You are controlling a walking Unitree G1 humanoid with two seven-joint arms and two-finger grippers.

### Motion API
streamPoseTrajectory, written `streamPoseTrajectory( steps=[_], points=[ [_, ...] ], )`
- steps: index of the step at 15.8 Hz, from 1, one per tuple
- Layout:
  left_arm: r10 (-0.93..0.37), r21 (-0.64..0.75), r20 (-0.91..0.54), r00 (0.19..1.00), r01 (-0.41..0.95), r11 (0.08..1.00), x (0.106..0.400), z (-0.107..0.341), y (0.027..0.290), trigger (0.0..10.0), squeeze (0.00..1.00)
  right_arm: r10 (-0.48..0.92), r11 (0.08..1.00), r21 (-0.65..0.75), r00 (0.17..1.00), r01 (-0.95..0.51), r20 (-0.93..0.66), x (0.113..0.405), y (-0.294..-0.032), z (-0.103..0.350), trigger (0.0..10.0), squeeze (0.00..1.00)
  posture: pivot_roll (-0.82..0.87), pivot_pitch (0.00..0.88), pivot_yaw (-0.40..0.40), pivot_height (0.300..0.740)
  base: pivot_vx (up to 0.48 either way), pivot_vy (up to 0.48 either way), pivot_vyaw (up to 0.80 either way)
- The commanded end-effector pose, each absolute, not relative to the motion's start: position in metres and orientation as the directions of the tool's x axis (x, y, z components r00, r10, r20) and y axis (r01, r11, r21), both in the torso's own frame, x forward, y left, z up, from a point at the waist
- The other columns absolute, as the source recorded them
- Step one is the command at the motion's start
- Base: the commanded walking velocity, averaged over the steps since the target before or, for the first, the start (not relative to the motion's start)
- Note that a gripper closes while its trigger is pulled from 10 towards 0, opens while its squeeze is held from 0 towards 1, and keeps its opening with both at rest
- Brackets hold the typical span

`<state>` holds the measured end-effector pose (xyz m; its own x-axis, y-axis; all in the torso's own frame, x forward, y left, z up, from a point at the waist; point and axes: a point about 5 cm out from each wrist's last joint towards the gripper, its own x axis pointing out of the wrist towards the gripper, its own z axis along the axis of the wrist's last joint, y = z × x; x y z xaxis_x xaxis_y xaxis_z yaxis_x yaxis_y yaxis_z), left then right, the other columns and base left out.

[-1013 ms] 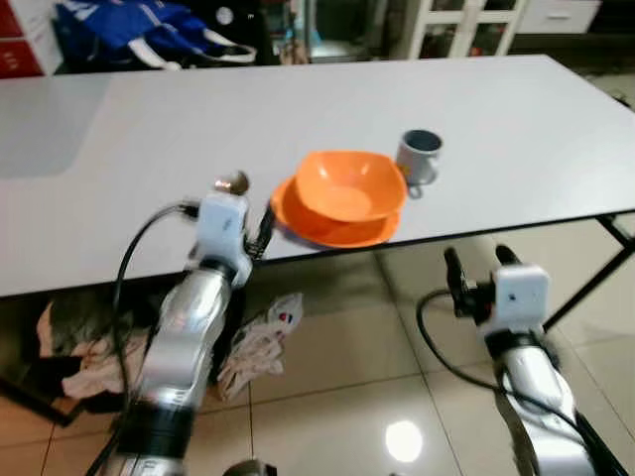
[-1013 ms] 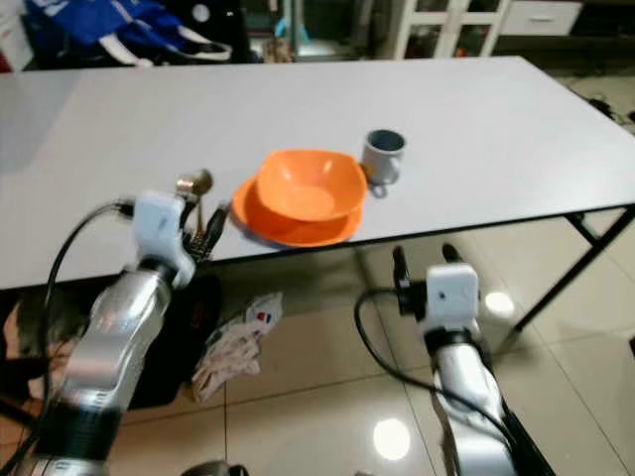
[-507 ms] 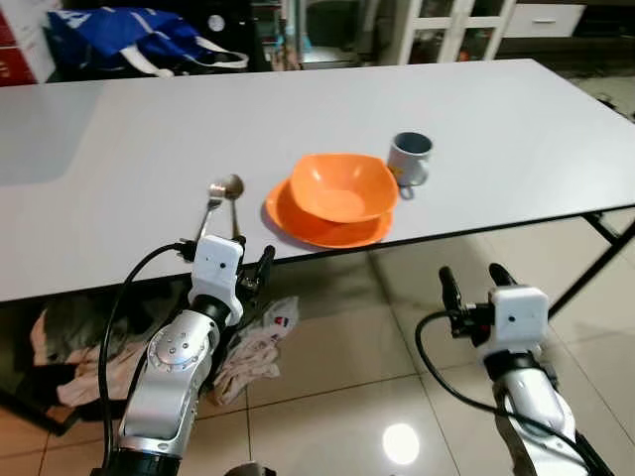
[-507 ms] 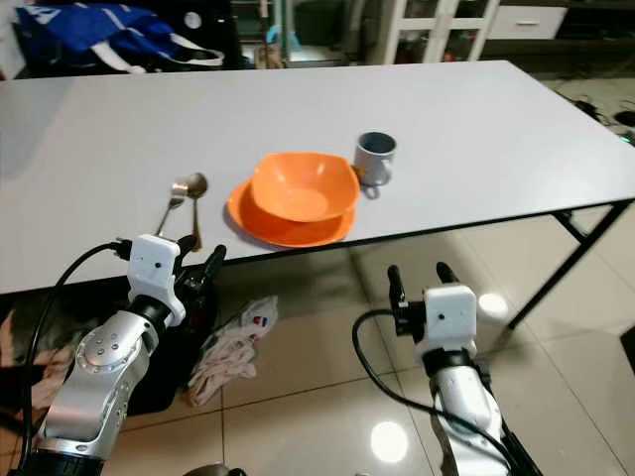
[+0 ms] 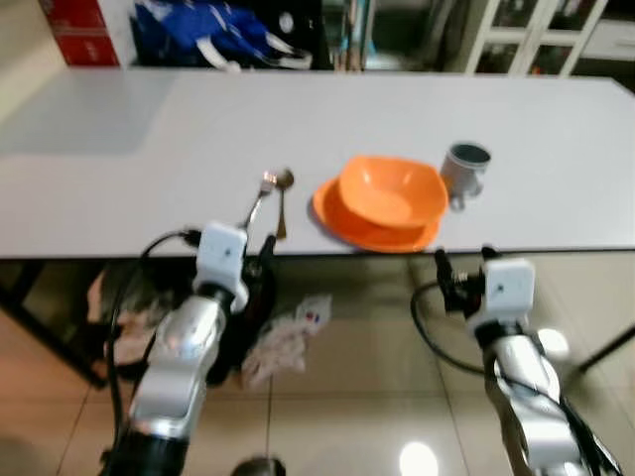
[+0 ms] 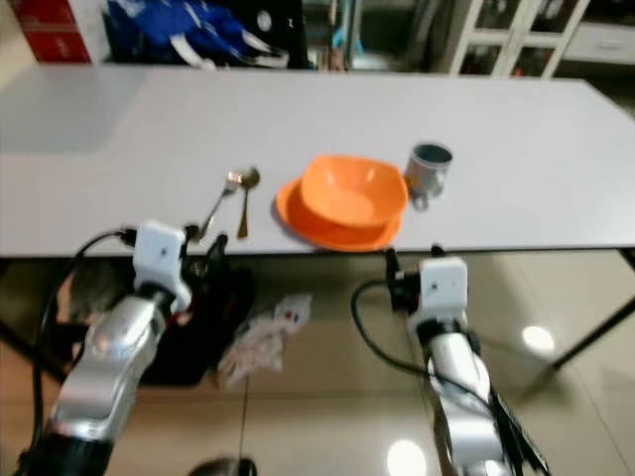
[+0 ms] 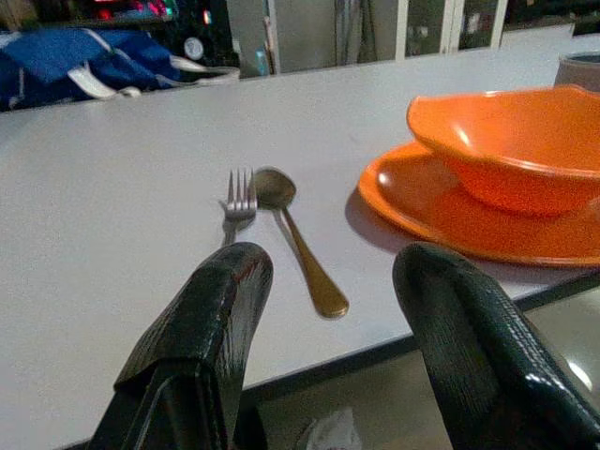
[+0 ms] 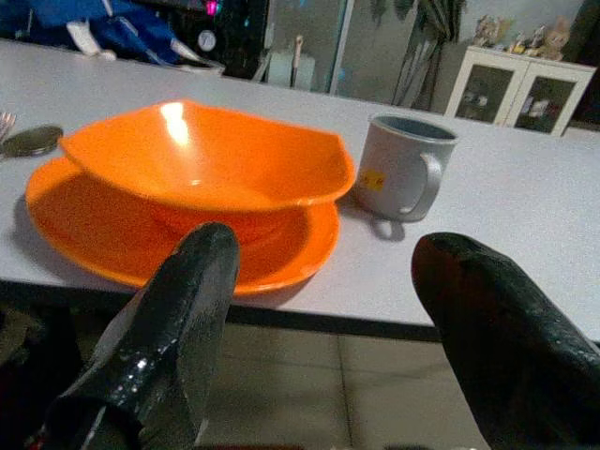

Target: Setting the table

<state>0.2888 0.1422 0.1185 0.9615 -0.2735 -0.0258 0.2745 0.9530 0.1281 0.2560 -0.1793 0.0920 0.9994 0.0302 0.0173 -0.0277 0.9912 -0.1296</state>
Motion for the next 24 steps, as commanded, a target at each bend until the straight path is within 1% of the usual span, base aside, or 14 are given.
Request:
streamPoseTrajectory(
  steps=[1, 2, 5, 10, 13, 20, 24],
  points=[
    [-0.273, 0.146, -0.033, 0.961, 0.275, 0.95, 0.289, 0.117, 0.139, 10.0, 0.0, 0.034, 0.991, -0.131, 0.999, -0.034, -0.002, 0.256, -0.18, 0.089, 10.0, 0.0, 0.01, 0.0, 0.004, 0.74, 0.0, 0.0, 0.78],
    [-0.266, 0.146, -0.041, 0.963, 0.269, 0.952, 0.289, 0.115, 0.139, 10.0, 0.0, 0.013, 0.993, -0.116, 1.0, -0.013, -0.006, 0.257, -0.182, 0.088, 10.0, 0.0, 0.01, 0.0, 0.003, 0.74, 0.0, 0.0, 0.0],
    [-0.228, 0.152, -0.057, 0.972, 0.234, 0.96, 0.294, 0.11, 0.143, 10.0, 0.0, 0.014, 0.993, -0.116, 1.0, -0.016, -0.021, 0.261, -0.181, 0.084, 10.0, 0.0, 0.02, 0.0, 0.003, 0.74, 0.0, 0.0, 0.0],
    [-0.18, 0.107, -0.067, 0.981, 0.187, 0.977, 0.298, 0.108, 0.145, 10.0, 0.0, 0.032, 0.993, -0.108, 0.999, -0.036, -0.041, 0.257, -0.177, 0.079, 10.0, 0.0, 0.02, 0.0, -0.004, 0.74, 0.0, 0.467, 0.0],
    [-0.162, 0.105, -0.08, 0.984, 0.17, 0.98, 0.3, 0.106, 0.146, 10.0, 0.0, 0.044, 0.993, -0.108, 0.998, -0.049, -0.049, 0.257, -0.176, 0.078, 10.0, 0.0, 0.01, 0.0, 0.0, 0.74, 0.0, 0.475, 0.0],
    [-0.167, 0.114, -0.069, 0.984, 0.174, 0.978, 0.3, 0.107, 0.143, 10.0, 0.0, 0.041, 0.993, -0.112, 0.997, -0.049, -0.066, 0.259, -0.176, 0.074, 10.0, 0.0, 0.02, 0.0, 0.0, 0.74, 0.0, 0.476, 0.69],
    [-0.18, 0.119, -0.066, 0.981, 0.187, 0.975, 0.299, 0.107, 0.142, 10.0, 0.0, 0.029, 0.994, -0.105, 0.997, -0.036, -0.069, 0.26, -0.176, 0.074, 10.0, 0.0, 0.03, 0.0, 0.0, 0.74, 0.0, 0.476, 0.0]
  ],
)
